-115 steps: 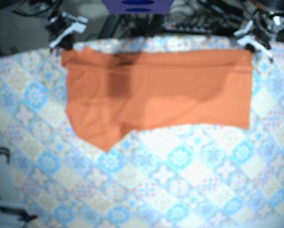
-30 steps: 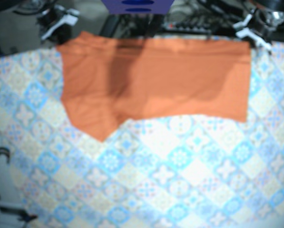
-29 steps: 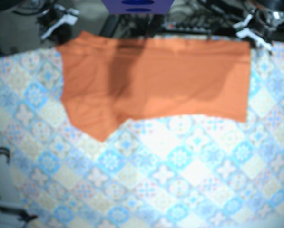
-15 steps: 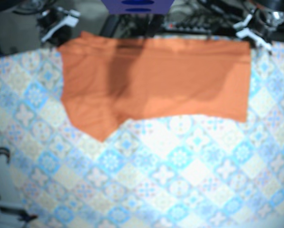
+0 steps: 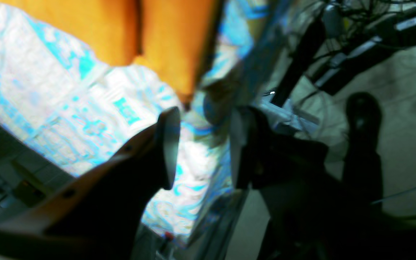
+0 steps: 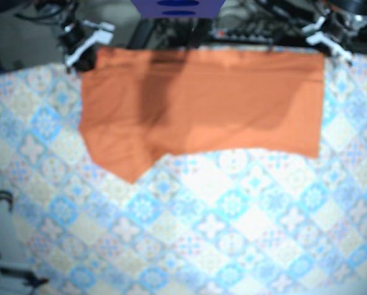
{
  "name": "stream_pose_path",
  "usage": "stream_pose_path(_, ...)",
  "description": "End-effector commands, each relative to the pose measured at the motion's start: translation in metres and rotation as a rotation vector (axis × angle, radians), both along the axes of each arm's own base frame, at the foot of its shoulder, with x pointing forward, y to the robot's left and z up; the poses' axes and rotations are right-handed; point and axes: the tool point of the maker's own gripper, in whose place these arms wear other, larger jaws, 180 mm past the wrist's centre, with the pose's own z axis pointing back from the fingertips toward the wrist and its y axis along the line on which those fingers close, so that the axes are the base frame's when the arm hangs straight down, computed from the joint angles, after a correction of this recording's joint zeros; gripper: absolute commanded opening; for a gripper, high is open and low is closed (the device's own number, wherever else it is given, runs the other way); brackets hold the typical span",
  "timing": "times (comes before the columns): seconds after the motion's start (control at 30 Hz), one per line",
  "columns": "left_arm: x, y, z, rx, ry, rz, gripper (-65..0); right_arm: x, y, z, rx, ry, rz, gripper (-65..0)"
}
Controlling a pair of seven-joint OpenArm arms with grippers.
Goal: Fold the T-shirt properly
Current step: 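Hold the folded edge still with both grippers, then pull the right gripper's corner outward to stretch the edge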
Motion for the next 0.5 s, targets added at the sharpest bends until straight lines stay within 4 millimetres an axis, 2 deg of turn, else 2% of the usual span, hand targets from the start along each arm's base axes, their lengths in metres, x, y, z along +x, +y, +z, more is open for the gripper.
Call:
stream_pose_path(0.0,0.006,0.005,0.006,0.018,-0.021,-0.012,-42.1,0.009,0.002,0.005,-0.006,-0.033,0.02,-49.9)
stream_pose_path(0.17,0.004,0.011,0.006,0.049,-0.012,0.007,-42.1,0.014,0.0,-0.002,-0.02,-0.029,0.026,-49.9)
stream_pose_path(0.47,0.004,0.011,0.006,0.049,-0.012,0.007,-42.1,0.001,-0.021,-0.017,-0.058,0.028,0.015,-49.9)
